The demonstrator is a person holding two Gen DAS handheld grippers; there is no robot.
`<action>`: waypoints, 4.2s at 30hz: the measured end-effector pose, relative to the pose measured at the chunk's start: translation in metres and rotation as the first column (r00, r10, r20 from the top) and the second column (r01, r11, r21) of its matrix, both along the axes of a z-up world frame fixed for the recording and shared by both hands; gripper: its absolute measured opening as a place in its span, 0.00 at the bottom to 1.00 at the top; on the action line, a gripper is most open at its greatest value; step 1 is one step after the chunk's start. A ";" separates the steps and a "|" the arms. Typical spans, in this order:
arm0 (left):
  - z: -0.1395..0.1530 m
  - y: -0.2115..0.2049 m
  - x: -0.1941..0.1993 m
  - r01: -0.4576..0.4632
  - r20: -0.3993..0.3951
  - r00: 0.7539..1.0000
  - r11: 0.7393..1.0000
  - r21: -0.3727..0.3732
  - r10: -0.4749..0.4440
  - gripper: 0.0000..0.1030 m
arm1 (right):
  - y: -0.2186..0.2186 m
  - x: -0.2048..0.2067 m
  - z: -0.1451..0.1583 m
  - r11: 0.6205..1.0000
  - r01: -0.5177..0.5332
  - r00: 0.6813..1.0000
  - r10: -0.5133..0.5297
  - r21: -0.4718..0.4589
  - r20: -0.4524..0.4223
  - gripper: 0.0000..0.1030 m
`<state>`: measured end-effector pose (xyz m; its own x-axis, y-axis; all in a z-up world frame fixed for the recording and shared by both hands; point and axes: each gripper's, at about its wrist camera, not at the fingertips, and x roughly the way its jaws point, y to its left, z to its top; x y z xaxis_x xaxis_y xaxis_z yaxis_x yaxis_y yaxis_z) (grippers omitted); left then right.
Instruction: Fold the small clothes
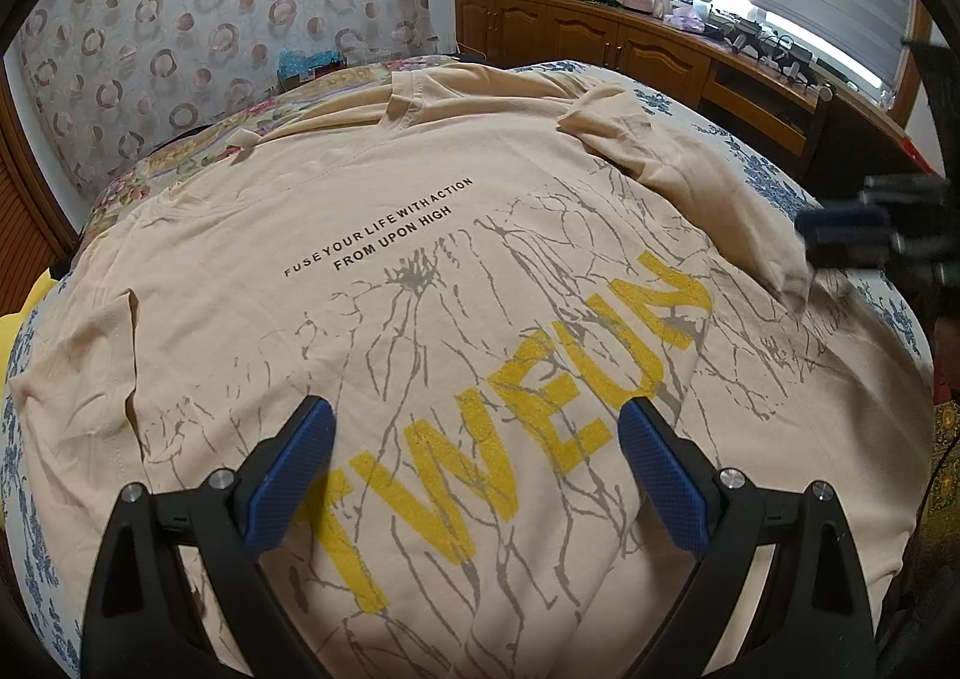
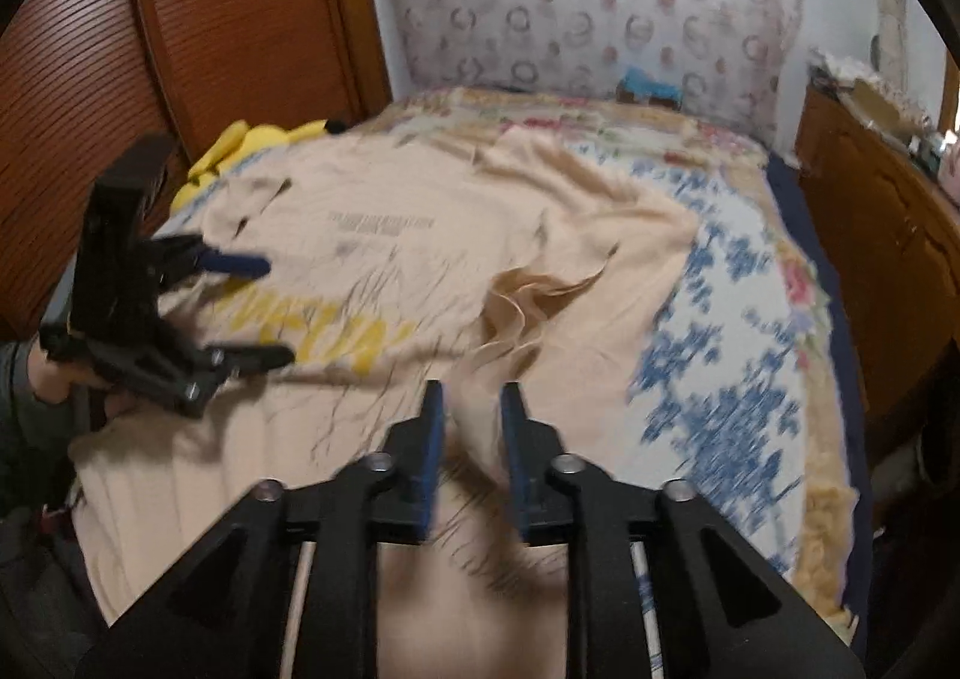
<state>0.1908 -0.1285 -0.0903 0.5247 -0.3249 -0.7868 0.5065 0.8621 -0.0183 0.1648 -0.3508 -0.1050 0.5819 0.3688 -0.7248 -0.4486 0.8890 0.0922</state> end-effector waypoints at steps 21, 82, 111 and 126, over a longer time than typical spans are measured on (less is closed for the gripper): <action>0.018 0.005 0.004 -0.028 0.035 0.999 0.998 -0.060 0.030 0.94 | -0.033 0.010 -0.028 0.966 0.216 0.976 -0.216 -0.144 0.017 0.49; 0.035 -0.030 0.051 0.028 0.017 0.999 1.000 -0.010 -0.028 0.31 | -0.049 0.012 -0.033 0.953 0.276 0.961 -0.276 -0.125 0.017 0.75; 0.002 0.056 0.034 -0.071 0.026 0.997 0.997 -0.021 0.072 0.63 | -0.051 0.011 -0.034 0.952 0.278 0.961 -0.278 -0.126 0.016 0.78; 0.013 0.079 0.041 -0.099 -0.018 0.995 0.990 -0.103 0.098 0.64 | -0.050 0.055 0.002 0.971 0.225 0.973 -0.220 -0.079 0.066 0.78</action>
